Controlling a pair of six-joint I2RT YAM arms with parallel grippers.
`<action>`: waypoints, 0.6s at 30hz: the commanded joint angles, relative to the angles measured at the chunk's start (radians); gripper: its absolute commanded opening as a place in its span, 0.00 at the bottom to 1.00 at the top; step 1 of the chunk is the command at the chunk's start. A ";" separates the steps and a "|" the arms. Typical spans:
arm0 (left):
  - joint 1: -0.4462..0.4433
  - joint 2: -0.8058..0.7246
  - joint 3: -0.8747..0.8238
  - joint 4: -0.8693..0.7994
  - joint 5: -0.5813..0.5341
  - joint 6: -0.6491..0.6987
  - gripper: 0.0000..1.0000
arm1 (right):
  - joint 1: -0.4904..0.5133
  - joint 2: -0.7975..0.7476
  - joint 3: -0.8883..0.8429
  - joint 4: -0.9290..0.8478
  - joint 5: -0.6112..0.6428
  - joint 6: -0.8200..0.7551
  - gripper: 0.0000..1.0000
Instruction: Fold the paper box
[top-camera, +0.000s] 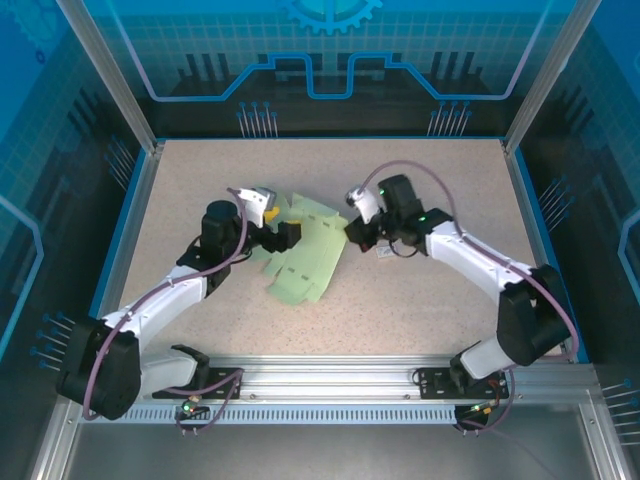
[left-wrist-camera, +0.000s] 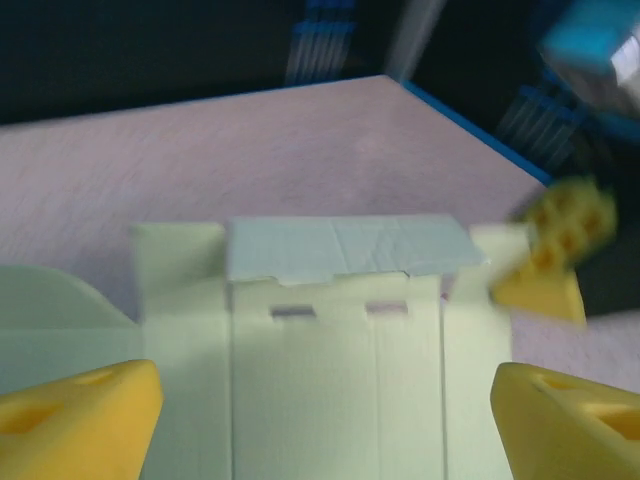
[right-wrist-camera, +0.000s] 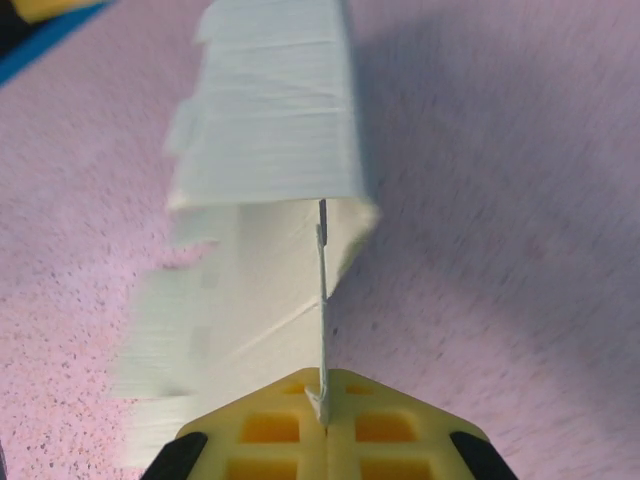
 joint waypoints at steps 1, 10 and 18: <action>-0.011 0.013 0.175 -0.129 0.193 0.441 0.87 | -0.024 -0.059 0.035 -0.128 -0.150 -0.163 0.00; -0.073 0.092 0.503 -0.735 0.187 0.876 0.94 | -0.017 -0.081 0.093 -0.201 -0.145 -0.229 0.00; -0.155 0.102 0.521 -0.795 0.032 1.042 0.99 | -0.017 -0.049 0.211 -0.333 -0.180 -0.262 0.00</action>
